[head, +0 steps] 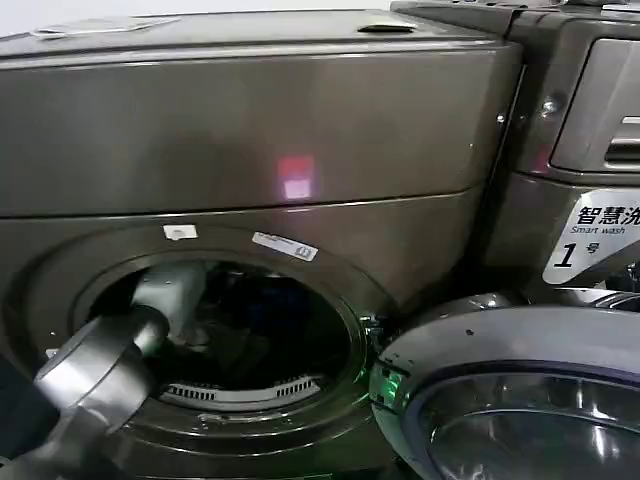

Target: Grasp the clothes from the dryer.

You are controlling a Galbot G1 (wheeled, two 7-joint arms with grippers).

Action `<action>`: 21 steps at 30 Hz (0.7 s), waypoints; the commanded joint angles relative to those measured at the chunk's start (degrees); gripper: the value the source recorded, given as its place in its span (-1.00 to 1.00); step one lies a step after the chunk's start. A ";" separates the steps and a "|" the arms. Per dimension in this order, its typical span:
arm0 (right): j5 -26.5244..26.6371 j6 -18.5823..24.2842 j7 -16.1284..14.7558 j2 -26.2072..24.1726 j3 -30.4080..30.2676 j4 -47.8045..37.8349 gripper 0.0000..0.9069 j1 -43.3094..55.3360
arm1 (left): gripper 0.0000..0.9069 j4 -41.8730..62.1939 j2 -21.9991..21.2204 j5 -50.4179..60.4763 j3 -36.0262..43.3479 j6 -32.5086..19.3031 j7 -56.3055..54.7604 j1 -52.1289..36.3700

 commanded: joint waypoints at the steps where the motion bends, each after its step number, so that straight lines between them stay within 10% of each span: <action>1: -0.16 0.02 0.04 0.10 -0.38 0.24 1.00 0.18 | -1.00 -2.89 -0.41 -5.55 -8.19 1.70 -5.14 0.86; 21: -0.12 0.04 0.13 0.57 -0.72 1.16 1.00 -0.12 | -1.00 -37.73 5.27 -21.03 -37.93 19.23 -26.56 23.28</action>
